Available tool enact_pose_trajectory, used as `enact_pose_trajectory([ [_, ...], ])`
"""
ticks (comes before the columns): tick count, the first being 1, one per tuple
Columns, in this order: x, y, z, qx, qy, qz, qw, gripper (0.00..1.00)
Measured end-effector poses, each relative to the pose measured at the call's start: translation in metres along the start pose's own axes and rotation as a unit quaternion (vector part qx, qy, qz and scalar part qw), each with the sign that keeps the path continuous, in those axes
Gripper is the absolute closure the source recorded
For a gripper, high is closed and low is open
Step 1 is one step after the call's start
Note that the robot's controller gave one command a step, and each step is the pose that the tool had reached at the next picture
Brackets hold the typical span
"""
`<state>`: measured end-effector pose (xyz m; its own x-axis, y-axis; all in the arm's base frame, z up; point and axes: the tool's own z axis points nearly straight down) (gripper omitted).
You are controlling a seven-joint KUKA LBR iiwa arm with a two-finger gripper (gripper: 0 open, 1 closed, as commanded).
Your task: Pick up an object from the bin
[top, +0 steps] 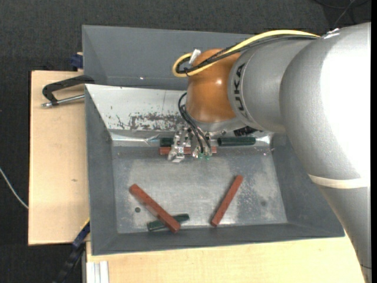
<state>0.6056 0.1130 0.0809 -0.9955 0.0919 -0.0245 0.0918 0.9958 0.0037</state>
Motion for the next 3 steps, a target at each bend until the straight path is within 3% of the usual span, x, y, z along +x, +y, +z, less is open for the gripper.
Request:
enact_pose_trajectory([
  [1,0.011,-0.002,-0.041,0.001,0.0116,-0.027,0.9996,1.0],
  [2,0.006,0.0,-0.059,-0.001,0.0042,-0.031,0.9995,1.0],
  [3,0.009,-0.002,-0.082,0.0,0.0075,-0.048,0.9988,0.0],
])
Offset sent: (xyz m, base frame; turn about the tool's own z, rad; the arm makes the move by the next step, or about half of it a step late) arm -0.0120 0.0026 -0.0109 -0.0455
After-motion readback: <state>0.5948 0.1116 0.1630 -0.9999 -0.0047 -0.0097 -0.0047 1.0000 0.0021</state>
